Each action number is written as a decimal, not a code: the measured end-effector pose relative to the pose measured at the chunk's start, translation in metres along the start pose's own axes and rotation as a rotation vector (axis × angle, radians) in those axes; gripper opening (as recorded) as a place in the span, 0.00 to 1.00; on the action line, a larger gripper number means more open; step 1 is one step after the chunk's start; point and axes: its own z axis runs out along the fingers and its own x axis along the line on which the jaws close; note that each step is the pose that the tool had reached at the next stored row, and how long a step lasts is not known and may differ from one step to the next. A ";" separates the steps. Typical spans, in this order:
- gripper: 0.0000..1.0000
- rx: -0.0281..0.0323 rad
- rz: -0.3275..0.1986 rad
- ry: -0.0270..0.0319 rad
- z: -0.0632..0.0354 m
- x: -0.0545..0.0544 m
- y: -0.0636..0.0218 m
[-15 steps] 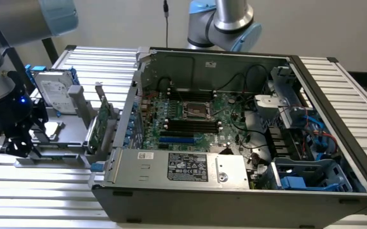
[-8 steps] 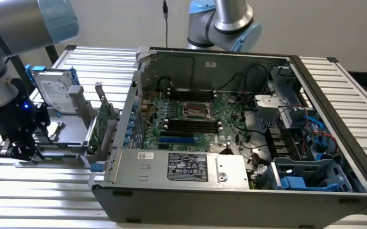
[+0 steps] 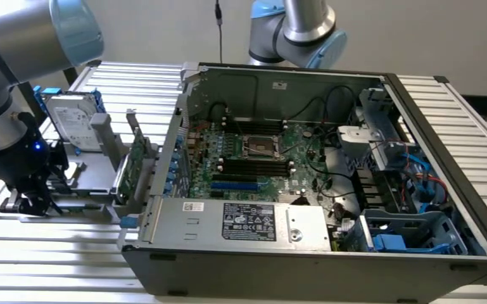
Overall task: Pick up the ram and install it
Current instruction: 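Pick up the ram and move it above insertion slot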
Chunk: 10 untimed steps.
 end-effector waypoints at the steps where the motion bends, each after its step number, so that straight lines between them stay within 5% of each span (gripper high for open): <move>1: 0.48 0.0000 0.000 -0.0020 0.0008 0.000 0.0000; 10: 0.48 -0.0001 0.000 -0.0051 0.0065 0.002 -0.0001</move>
